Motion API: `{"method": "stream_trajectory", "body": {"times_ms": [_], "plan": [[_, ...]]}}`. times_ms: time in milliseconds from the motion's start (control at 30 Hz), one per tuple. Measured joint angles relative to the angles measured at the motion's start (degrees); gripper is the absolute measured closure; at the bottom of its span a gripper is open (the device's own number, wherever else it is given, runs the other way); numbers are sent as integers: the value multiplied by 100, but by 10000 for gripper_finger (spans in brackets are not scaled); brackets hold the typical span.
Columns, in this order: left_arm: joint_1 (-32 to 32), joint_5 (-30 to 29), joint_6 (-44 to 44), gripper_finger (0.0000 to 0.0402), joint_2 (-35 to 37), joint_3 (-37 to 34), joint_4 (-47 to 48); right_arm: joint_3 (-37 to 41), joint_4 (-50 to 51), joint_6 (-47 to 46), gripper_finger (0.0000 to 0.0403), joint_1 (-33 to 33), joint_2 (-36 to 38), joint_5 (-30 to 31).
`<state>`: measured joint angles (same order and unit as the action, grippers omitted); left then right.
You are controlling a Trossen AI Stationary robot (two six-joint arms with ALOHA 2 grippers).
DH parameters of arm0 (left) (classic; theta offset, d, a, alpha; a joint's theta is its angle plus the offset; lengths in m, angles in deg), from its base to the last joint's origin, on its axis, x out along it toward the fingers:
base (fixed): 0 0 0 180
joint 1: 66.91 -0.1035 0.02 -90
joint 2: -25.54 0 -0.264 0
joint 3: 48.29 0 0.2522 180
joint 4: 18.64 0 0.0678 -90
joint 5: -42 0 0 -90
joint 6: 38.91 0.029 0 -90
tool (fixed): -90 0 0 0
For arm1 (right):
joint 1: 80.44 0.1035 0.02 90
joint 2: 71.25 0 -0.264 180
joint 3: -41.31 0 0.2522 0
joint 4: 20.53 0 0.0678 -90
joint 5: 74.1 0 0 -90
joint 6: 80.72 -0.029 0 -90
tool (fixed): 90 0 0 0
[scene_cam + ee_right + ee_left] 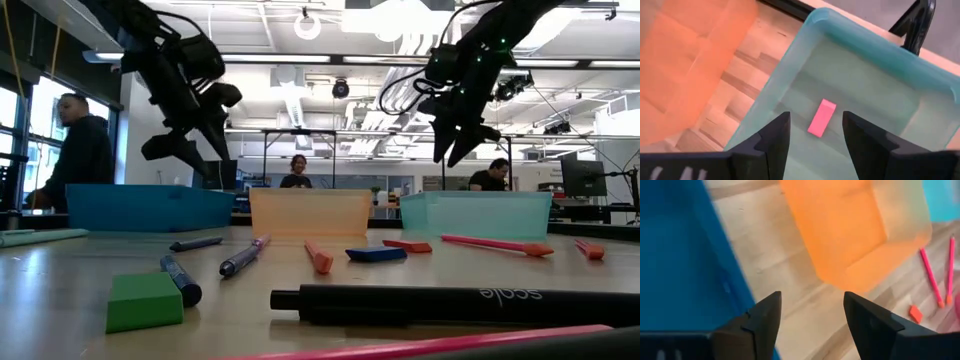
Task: Sort crayons/erasers/pens/pencils in bins
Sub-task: Put the top center pink pencil into the pink bin
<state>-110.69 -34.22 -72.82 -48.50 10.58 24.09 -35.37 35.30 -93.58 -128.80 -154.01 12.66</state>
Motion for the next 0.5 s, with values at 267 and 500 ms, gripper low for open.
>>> {"method": "stream_trajectory", "body": {"times_ms": [267,500], "plan": [[386,-1104,52,223,52,749,943,0,-24,157,229,22,-2,43],[384,-1835,258,237,270,1473,2979,0,-15,262,229,209,-4,19]]}}
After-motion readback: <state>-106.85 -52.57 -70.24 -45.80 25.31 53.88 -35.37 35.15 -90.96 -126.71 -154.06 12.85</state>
